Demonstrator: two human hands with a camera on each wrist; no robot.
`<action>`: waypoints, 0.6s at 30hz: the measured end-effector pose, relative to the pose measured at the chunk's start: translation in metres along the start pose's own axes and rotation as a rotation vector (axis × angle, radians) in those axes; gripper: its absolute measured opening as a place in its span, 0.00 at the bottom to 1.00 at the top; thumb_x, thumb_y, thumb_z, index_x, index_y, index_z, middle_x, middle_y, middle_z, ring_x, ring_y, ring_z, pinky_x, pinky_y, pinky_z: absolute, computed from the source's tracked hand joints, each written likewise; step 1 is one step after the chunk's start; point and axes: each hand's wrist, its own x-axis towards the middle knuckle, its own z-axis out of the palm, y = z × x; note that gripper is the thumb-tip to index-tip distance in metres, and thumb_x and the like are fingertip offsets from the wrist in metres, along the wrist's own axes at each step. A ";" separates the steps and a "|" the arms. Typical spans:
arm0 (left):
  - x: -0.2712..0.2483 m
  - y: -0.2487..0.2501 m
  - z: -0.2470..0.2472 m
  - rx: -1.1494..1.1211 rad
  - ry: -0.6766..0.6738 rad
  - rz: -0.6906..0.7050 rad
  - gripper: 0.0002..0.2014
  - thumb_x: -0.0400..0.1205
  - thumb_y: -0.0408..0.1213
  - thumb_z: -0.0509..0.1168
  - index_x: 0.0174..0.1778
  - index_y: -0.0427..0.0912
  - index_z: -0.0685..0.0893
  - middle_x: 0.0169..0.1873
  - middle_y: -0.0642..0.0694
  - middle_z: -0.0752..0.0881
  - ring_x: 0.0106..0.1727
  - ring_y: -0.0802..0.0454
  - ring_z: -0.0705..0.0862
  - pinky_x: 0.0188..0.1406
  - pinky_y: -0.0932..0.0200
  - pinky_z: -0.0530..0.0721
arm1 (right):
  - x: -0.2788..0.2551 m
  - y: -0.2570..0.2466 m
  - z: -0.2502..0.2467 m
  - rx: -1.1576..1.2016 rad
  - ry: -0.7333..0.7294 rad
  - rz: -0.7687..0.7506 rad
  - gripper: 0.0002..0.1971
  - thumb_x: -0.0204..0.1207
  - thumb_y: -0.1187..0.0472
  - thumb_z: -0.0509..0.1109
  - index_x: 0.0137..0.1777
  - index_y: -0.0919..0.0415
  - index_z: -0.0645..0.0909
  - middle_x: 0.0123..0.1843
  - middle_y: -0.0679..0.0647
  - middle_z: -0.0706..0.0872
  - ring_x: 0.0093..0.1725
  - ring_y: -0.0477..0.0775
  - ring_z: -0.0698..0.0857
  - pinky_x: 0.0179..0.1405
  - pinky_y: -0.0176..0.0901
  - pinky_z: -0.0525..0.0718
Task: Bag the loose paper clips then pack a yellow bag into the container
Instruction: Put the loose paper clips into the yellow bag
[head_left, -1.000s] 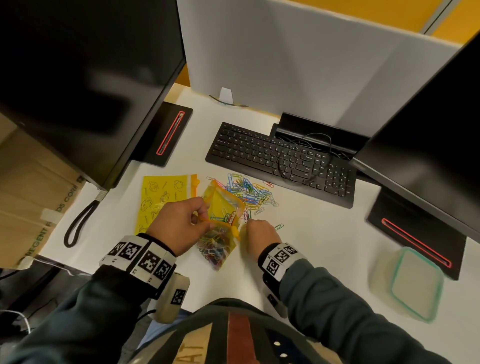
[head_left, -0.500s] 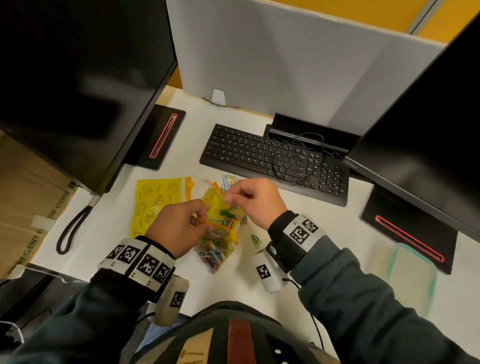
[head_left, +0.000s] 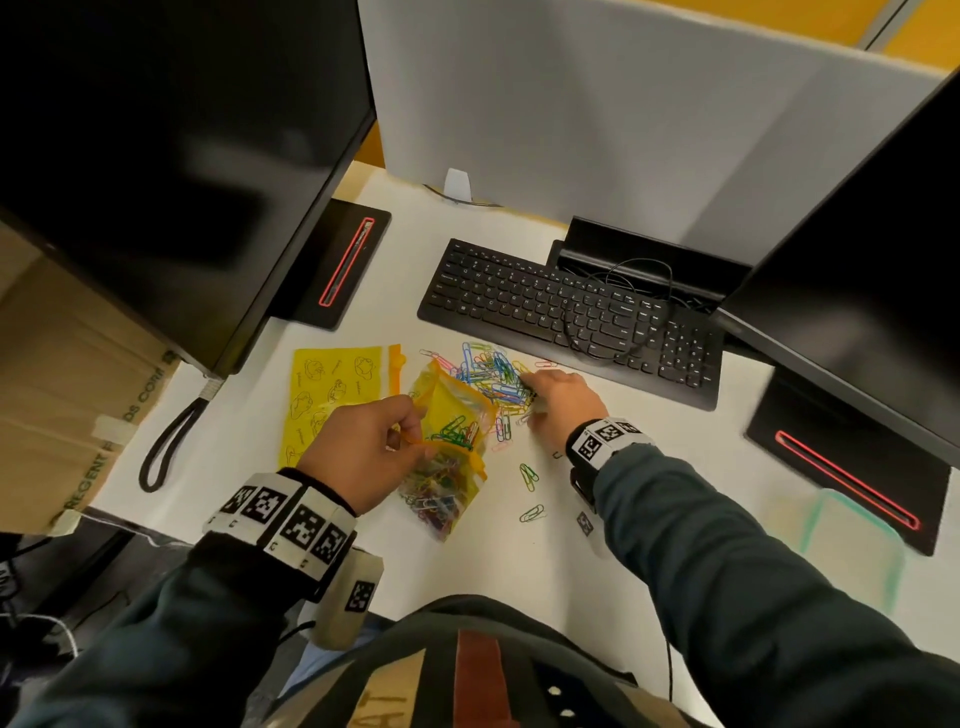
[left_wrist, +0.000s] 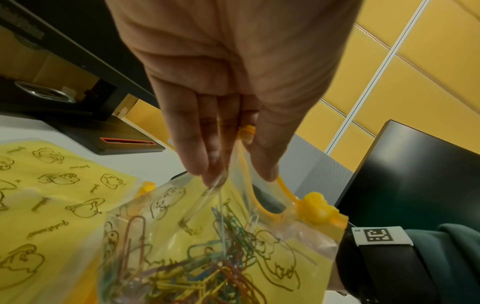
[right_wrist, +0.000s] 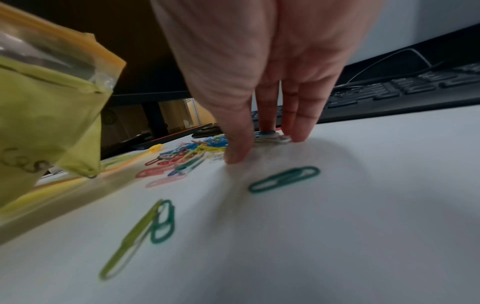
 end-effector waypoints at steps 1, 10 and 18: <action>0.000 0.000 0.000 -0.001 -0.003 -0.002 0.10 0.70 0.35 0.73 0.31 0.45 0.76 0.61 0.49 0.85 0.41 0.48 0.84 0.47 0.55 0.83 | -0.001 -0.001 0.001 0.007 0.012 -0.008 0.24 0.76 0.64 0.62 0.73 0.52 0.70 0.71 0.56 0.76 0.70 0.62 0.72 0.67 0.52 0.76; 0.001 0.004 0.004 0.003 -0.016 0.024 0.14 0.70 0.34 0.73 0.28 0.49 0.74 0.60 0.49 0.85 0.37 0.49 0.82 0.43 0.58 0.81 | -0.028 -0.009 0.013 -0.068 0.047 -0.027 0.11 0.78 0.66 0.61 0.59 0.64 0.76 0.55 0.62 0.81 0.54 0.64 0.81 0.51 0.49 0.80; -0.002 0.013 0.008 0.064 -0.010 0.042 0.14 0.69 0.36 0.74 0.27 0.50 0.74 0.59 0.49 0.86 0.40 0.46 0.85 0.47 0.51 0.85 | -0.056 -0.032 -0.036 0.407 0.273 0.008 0.12 0.75 0.69 0.65 0.56 0.61 0.85 0.54 0.60 0.89 0.54 0.59 0.85 0.56 0.42 0.79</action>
